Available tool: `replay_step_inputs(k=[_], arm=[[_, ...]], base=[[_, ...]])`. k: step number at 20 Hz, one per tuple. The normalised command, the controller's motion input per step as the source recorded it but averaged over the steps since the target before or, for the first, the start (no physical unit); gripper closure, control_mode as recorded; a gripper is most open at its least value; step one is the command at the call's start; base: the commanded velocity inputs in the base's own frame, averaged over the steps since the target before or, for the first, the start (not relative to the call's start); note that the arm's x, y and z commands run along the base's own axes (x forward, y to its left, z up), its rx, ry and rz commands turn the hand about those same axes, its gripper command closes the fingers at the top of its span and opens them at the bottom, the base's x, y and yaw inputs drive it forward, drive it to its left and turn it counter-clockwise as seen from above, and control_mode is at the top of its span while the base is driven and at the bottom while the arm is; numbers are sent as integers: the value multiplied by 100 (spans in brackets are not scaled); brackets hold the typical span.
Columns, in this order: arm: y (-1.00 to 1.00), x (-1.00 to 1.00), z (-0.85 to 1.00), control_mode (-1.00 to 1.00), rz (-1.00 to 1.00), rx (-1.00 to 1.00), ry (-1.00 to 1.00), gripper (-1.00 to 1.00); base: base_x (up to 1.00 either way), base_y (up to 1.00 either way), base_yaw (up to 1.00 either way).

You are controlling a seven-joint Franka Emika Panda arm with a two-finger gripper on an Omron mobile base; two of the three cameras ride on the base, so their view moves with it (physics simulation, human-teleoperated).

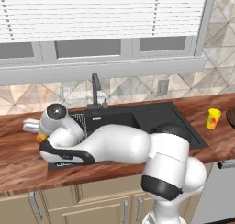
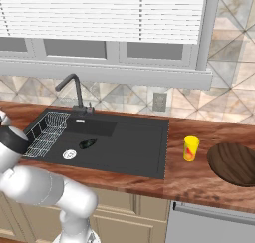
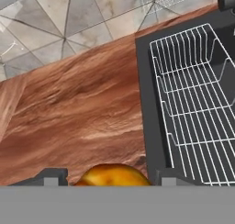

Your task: Remove the eggplant and peach from the sink. Then move the bowl and cup from the counter to the sink for washing.

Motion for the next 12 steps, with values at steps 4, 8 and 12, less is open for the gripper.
replay_step_inputs(k=[4,8,12], arm=[[18,0,-21,-100,0,1,0,100],[15,0,-20,-100,0,0,0,100],[14,0,-14,-100,0,1,1,100]], base=[[0,0,0],[0,0,0],[0,0,0]])
